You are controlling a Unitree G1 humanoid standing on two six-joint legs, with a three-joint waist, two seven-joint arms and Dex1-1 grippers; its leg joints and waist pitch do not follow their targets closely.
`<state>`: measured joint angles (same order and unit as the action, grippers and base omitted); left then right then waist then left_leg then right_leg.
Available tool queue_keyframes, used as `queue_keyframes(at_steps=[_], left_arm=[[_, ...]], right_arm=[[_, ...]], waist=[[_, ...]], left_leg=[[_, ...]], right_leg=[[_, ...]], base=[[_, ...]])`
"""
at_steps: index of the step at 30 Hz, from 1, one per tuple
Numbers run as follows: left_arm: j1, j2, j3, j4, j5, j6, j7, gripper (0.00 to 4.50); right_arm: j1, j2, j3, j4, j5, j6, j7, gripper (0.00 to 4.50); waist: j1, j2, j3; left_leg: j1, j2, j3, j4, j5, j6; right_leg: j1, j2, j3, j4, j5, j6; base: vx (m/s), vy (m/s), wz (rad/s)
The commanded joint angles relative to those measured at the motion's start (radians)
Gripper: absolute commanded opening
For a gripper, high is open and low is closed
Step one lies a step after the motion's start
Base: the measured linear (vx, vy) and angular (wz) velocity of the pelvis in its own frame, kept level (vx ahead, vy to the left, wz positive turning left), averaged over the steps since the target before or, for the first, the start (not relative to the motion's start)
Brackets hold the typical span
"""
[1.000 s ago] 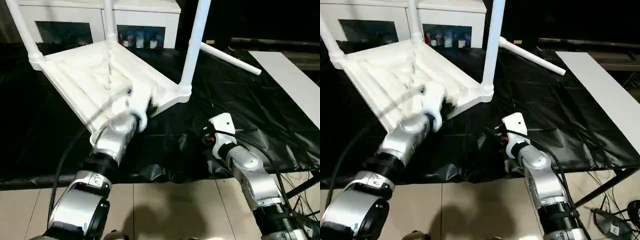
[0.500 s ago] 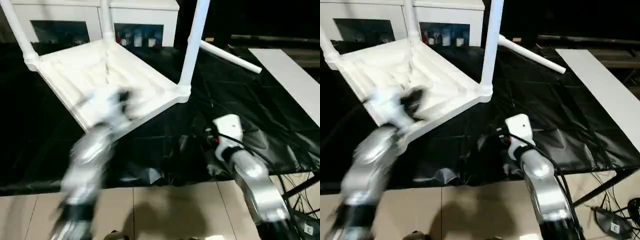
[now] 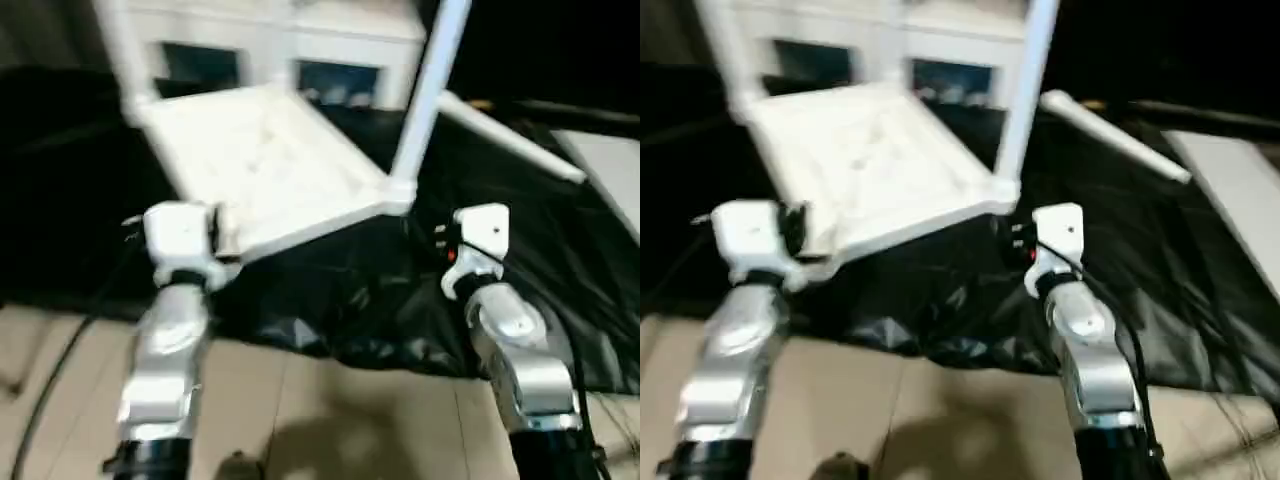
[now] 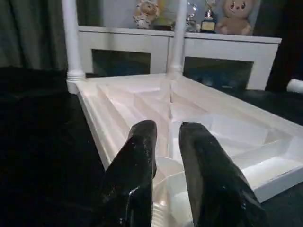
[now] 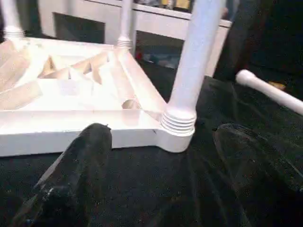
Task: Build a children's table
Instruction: Move to table
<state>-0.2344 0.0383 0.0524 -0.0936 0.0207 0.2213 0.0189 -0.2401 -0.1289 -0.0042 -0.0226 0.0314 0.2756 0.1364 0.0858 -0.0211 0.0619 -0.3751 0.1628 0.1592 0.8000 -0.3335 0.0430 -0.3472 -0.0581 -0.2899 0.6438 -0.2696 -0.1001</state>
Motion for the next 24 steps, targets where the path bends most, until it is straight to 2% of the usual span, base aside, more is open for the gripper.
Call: queue_keyframes(at_steps=[1,2,3,4,5,6,7,8,9,10,11,12,13,14,15,16,17,18,19,20,21,22,23,24], left_arm=[[0.0,0.012,-0.015,-0.005,0.022,0.03,0.019,1.09],[0.0,0.012,-0.015,-0.005,0.022,0.03,0.019,1.09],[0.001,0.01,-0.023,-0.01,0.024,0.032,0.021,1.09],[0.001,0.01,-0.023,-0.01,0.024,0.032,0.021,1.09],[0.003,0.008,-0.031,-0.016,0.032,0.026,0.017,1.09],[0.003,0.005,-0.033,-0.02,0.037,0.026,0.015,1.09],[0.006,0.0,-0.034,-0.028,0.04,0.034,0.016,1.09],[0.006,0.0,-0.034,-0.028,0.04,0.034,0.016,1.09],[0.009,-0.003,-0.036,-0.034,0.04,0.036,0.017,1.09],[0.013,-0.004,-0.036,-0.041,0.041,0.042,0.019,1.09],[0.014,-0.004,-0.036,-0.043,0.041,0.043,0.02,1.09],[0.015,-0.003,-0.036,-0.046,0.041,0.046,0.02,1.09],[0.018,-0.002,-0.038,-0.049,0.042,0.052,0.019,1.09],[0.03,0.003,-0.047,-0.059,0.045,0.059,0.019,1.09],[0.039,0.006,-0.054,-0.067,0.046,0.062,0.018,1.09],[0.048,0.008,-0.063,-0.074,0.047,0.053,0.013,1.09],[0.053,0.006,-0.067,-0.078,0.051,0.046,0.007,1.09],[0.068,-0.002,-0.072,-0.091,0.044,0.049,-0.002,1.09],[0.083,-0.004,-0.081,-0.102,0.046,0.047,-0.01,1.09],[0.107,-0.007,-0.092,-0.119,0.038,0.034,-0.024,1.09],[0.136,-0.005,-0.105,-0.139,0.033,0.006,-0.038,1.09],[0.15,-0.003,-0.109,-0.147,0.03,-0.008,-0.042,1.09],[0.192,-0.013,-0.096,-0.168,-0.007,-0.04,-0.049,1.09],[0.204,-0.016,-0.09,-0.175,-0.02,-0.048,-0.051,1.09]], right_arm=[[-0.019,0.0,-0.001,0.023,-0.008,0.021,-0.013,3.83],[-0.019,0.0,-0.001,0.023,-0.008,0.021,-0.013,3.83],[-0.023,-0.002,-0.002,0.029,-0.011,0.027,-0.019,3.83],[-0.023,-0.002,-0.002,0.029,-0.011,0.027,-0.019,3.83],[-0.025,-0.002,-0.004,0.033,-0.011,0.029,-0.022,3.83],[-0.026,-0.001,-0.005,0.035,-0.011,0.03,-0.024,3.83],[-0.028,-0.001,-0.005,0.036,-0.016,0.034,-0.028,3.83],[-0.028,-0.001,-0.005,0.036,-0.016,0.034,-0.028,3.83],[-0.028,0.0,-0.004,0.037,-0.016,0.035,-0.028,3.83],[-0.029,0.0,-0.001,0.04,-0.02,0.035,-0.029,3.83],[-0.03,0.001,0.0,0.041,-0.021,0.035,-0.029,3.83],[-0.03,0.001,0.0,0.041,-0.022,0.035,-0.03,3.83],[-0.03,0.002,0.001,0.041,-0.023,0.037,-0.031,3.83],[-0.028,0.002,0.0,0.039,-0.021,0.04,-0.031,3.83],[-0.026,0.001,-0.001,0.039,-0.021,0.042,-0.033,3.83],[-0.023,0.001,-0.004,0.038,-0.025,0.043,-0.04,3.83],[-0.023,0.001,-0.005,0.037,-0.027,0.043,-0.048,3.83],[-0.019,0.007,-0.017,0.034,-0.017,0.042,-0.056,3.83],[-0.018,0.007,-0.021,0.032,-0.015,0.04,-0.058,3.83],[-0.015,0.002,-0.018,0.028,-0.018,0.038,-0.056,3.83],[-0.011,0.001,-0.018,0.023,-0.014,0.037,-0.053,3.83],[-0.009,0.001,-0.017,0.021,-0.013,0.037,-0.051,3.83],[-0.007,-0.002,-0.014,0.016,-0.019,0.035,-0.05,3.83],[-0.006,-0.004,-0.013,0.015,-0.021,0.033,-0.049,3.83]], waist=[[0.01,0.049,-0.08],[-0.047,0.061,-0.085],[-0.064,0.043,-0.094],[-0.041,0.045,-0.077],[-0.055,0.041,-0.085],[-0.043,0.044,-0.08],[-0.051,0.011,-0.078],[-0.049,-0.003,-0.077],[-0.023,-0.047,-0.072],[0.01,-0.052,-0.077],[0.006,-0.05,-0.052],[0.005,-0.038,-0.05],[0.001,-0.021,-0.056],[0.002,0.019,-0.064],[-0.006,0.045,-0.076],[-0.03,0.062,-0.079],[-0.067,0.033,-0.091],[-0.059,0.029,-0.097],[-0.041,0.015,-0.09],[-0.018,-0.013,-0.084],[-0.015,-0.052,-0.084],[0.023,-0.091,-0.09],[0.039,-0.102,-0.082],[0.036,-0.095,-0.081]], left_leg=[[0.014,0.139,-0.097,-0.168,-0.033,0.092],[0.097,0.296,-0.269,-0.247,0.156,0.243],[0.126,0.272,-0.278,-0.222,0.314,0.32],[0.092,0.223,-0.267,-0.198,0.493,0.439],[0.059,0.138,-0.245,-0.203,0.534,0.46],[0.042,0.092,-0.241,-0.213,0.519,0.453],[0.019,0.027,-0.24,-0.226,0.405,0.436],[0.01,-0.001,-0.234,-0.234,0.316,0.423],[-0.089,-0.097,-0.146,-0.078,0.185,0.334],[-0.075,-0.074,-0.032,0.071,-0.052,0.159],[-0.077,-0.046,-0.021,0.081,-0.075,0.069],[-0.056,-0.028,-0.014,0.063,-0.105,0.045],[-0.047,0.021,-0.018,0.006,-0.141,0.038],[-0.027,0.075,-0.044,-0.093,-0.1,0.058],[-0.001,0.127,-0.104,-0.169,-0.019,0.085],[0.029,0.227,-0.226,-0.258,0.024,0.182],[0.11,0.244,-0.269,-0.216,0.347,0.364],[0.136,0.274,-0.241,-0.203,0.543,0.394],[0.101,0.22,-0.186,-0.19,0.732,0.445],[0.039,0.093,-0.111,-0.174,0.662,0.424],[0.01,0.015,-0.07,-0.134,0.53,0.374],[-0.072,-0.067,-0.035,-0.057,0.21,0.238],[-0.037,-0.052,-0.034,-0.095,0.116,0.018],[-0.04,-0.044,-0.039,-0.124,0.11,-0.036]], right_leg=[[0.091,-0.118,0.04,-0.145,-0.267,-0.023],[-0.076,-0.043,0.095,0.113,-0.176,0.056],[-0.134,-0.038,0.138,0.147,-0.216,0.046],[-0.167,-0.043,0.21,0.186,-0.18,0.008],[-0.152,-0.017,0.232,0.172,-0.12,-0.011],[-0.137,0.0,0.234,0.147,-0.108,-0.028],[-0.089,0.001,0.256,0.067,-0.055,-0.14],[-0.06,0.001,0.251,0.033,-0.069,-0.222],[0.007,-0.084,0.252,-0.091,-0.086,-0.417],[0.02,-0.147,0.249,-0.145,-0.251,-0.476],[0.012,-0.169,0.187,-0.149,-0.324,-0.369],[0.016,-0.197,0.179,-0.165,-0.378,-0.322],[0.062,-0.234,0.152,-0.179,-0.435,-0.222],[0.104,-0.207,0.094,-0.185,-0.377,-0.107],[0.1,-0.132,0.048,-0.134,-0.256,-0.038],[0.054,-0.062,0.048,0.015,-0.166,0.043],[-0.135,-0.036,0.177,0.162,-0.199,0.03],[-0.169,-0.062,0.217,0.164,-0.169,0.031],[-0.164,-0.067,0.264,0.149,-0.057,0.037],[-0.108,-0.06,0.296,0.043,0.103,0.013],[-0.071,-0.062,0.315,-0.019,0.197,-0.011],[0.021,-0.13,0.35,-0.068,0.254,0.027],[-0.014,-0.108,0.341,-0.077,0.176,0.265],[0.011,-0.109,0.339,-0.07,0.143,0.35]], base=[[-0.027,-0.219,0.77],[-0.005,-0.228,0.66],[-0.005,-0.228,0.66],[-0.02,-0.195,0.64],[-0.048,-0.246,0.67],[-0.048,-0.246,0.67],[-0.038,-0.322,0.61],[-0.062,-0.351,0.68],[-0.062,-0.351,0.68],[-0.083,-0.338,0.63],[-0.064,-0.318,0.52],[-0.064,-0.318,0.52],[-0.035,-0.273,0.48],[-0.024,-0.268,0.55],[-0.024,-0.268,0.55],[-0.001,-0.284,0.68],[0.014,-0.138,0.37],[0.005,-0.282,0.6],[-0.043,-0.291,0.22],[-0.068,-0.421,0.16],[-0.058,-0.278,-0.07],[-0.069,-0.301,-0.08],[-0.087,-0.327,-0.12],[-0.087,-0.327,-0.12]])
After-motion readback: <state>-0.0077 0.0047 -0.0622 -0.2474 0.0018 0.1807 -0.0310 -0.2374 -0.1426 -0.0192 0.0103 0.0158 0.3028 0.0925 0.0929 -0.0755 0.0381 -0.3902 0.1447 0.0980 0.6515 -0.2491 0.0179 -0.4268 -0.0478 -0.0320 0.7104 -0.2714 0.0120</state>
